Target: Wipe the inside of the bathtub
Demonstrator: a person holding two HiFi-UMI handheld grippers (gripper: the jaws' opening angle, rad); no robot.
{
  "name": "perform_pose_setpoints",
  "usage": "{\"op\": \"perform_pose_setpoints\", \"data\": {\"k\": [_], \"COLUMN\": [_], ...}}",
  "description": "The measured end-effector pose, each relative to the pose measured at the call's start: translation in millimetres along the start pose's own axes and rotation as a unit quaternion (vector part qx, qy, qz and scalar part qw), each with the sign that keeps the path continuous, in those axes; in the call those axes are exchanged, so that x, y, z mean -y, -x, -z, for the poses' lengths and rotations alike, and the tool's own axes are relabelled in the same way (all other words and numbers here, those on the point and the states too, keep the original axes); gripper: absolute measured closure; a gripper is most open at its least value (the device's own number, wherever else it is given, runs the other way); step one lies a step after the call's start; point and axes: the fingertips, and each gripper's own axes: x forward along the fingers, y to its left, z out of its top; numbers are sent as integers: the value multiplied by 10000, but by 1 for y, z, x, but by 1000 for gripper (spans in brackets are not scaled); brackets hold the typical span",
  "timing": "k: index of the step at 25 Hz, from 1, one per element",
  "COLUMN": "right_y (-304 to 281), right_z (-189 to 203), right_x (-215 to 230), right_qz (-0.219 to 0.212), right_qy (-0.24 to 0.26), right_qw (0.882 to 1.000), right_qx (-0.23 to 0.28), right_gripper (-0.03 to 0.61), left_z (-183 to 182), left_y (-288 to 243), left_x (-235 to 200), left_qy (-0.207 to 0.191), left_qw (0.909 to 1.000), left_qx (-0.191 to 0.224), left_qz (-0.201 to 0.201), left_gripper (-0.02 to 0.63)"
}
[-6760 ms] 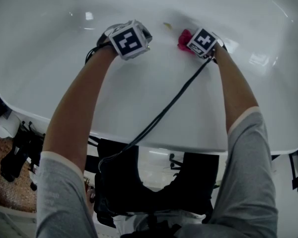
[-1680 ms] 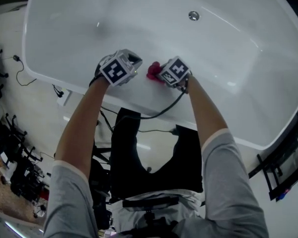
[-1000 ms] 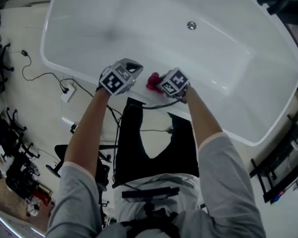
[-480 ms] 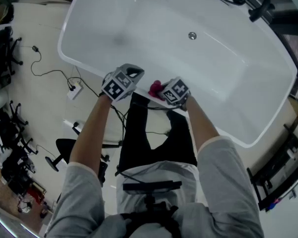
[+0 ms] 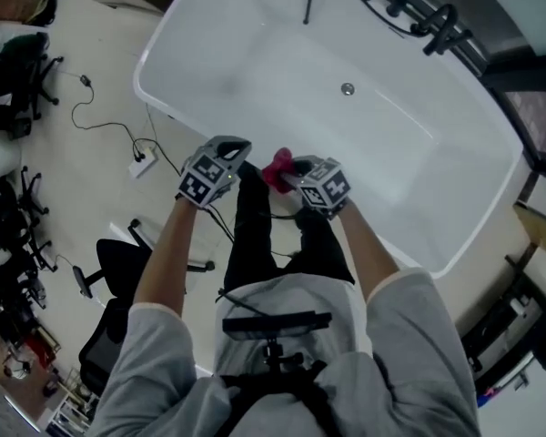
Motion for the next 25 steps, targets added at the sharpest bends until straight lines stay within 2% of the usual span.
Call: {"op": "perform_pose_setpoints", "data": {"k": [2,4,7,10,12,16,19,21,25], "right_y": [24,56,96,123,142,164,166,172,201], "right_z": [-21,-43,-68,-83,-84,-72,-59,-48,-22], "right_x": [-24,-66,-116,-140,-155,-181,-203,-225,-268], "right_qz": [140,355,688,1119,1451,2046,2492,2792,3436], "right_qy": [88,167,225,158,42,-300,-562,-792,-1209], "right_qw": [9989,9959,9887,9774,9669,9421,9226,9049,8617], "right_qx": [437,821,1315,1788,2097,2638,2891,3114,3532], "right_gripper": [482,480,480,480,480,480,479,479,479], "left_z": [-10,-25,-46,-53,-58,-57,-42,-32,-26], "left_y": [32,84,148,186,208,236,256,274,305], "left_x": [8,21,30,30,38,54,54,59,84], "left_qy": [-53,-91,59,248,221,-57,-109,-193,-388], "left_qw": [9995,9978,9932,9868,9826,9776,9736,9711,9671], "left_qx": [210,485,956,1404,1677,2011,2222,2338,2510], "left_qz": [-234,-450,-667,-768,-773,-620,-518,-440,-136], "left_gripper": [609,609,609,609,609,609,609,609,609]}}
